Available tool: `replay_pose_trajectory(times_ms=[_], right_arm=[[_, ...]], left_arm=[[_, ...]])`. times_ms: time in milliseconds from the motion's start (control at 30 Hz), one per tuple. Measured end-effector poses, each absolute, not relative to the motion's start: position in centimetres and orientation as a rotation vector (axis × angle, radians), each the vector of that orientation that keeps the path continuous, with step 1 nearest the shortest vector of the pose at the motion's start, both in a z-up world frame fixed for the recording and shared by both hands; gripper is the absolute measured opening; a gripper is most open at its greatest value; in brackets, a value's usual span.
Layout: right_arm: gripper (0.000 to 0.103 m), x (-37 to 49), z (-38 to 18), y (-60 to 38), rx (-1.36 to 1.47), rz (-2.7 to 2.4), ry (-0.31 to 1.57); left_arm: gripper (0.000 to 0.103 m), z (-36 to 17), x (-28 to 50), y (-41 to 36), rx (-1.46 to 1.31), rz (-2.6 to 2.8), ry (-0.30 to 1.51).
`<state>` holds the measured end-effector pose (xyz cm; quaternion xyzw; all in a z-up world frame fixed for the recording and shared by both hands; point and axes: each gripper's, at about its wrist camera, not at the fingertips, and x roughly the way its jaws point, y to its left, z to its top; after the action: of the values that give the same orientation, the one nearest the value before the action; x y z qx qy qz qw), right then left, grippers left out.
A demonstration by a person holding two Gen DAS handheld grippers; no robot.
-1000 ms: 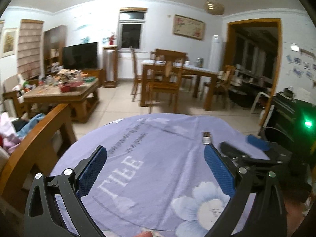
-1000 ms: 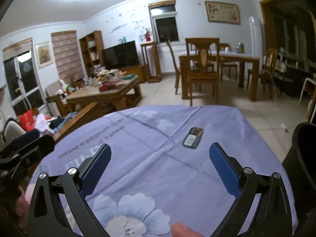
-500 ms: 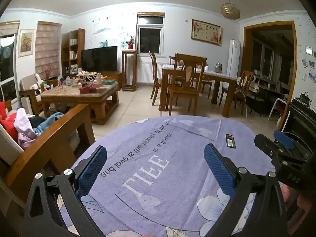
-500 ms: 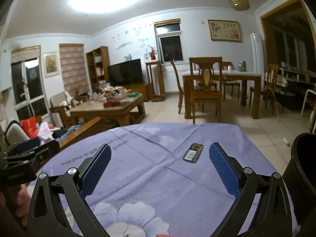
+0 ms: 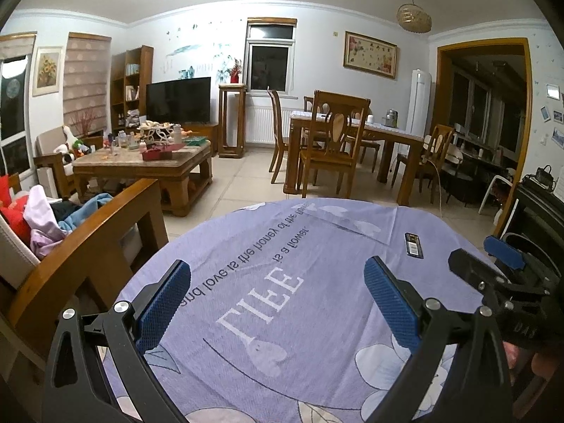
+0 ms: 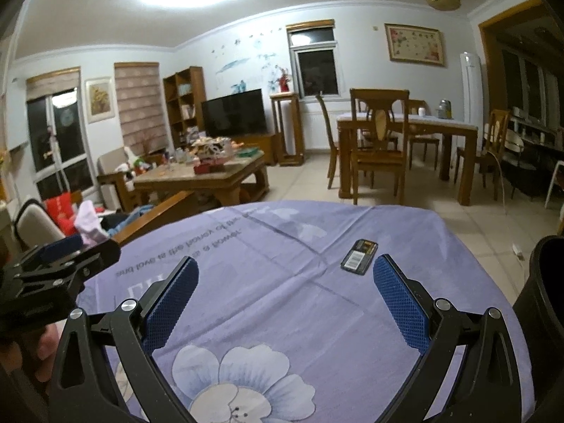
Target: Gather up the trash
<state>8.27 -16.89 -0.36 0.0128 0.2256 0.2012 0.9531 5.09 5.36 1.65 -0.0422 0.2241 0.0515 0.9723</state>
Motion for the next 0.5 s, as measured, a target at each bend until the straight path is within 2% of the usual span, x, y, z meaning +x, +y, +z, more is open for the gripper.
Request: replay_pose_trajectory(times_ms=[500], right_arm=[[0.098, 8.28, -0.44, -16.73, 0.019, 0.416, 0.47]], left_arm=[[0.098, 1.93, 4.94, 5.86, -0.108, 0.097, 0.457]])
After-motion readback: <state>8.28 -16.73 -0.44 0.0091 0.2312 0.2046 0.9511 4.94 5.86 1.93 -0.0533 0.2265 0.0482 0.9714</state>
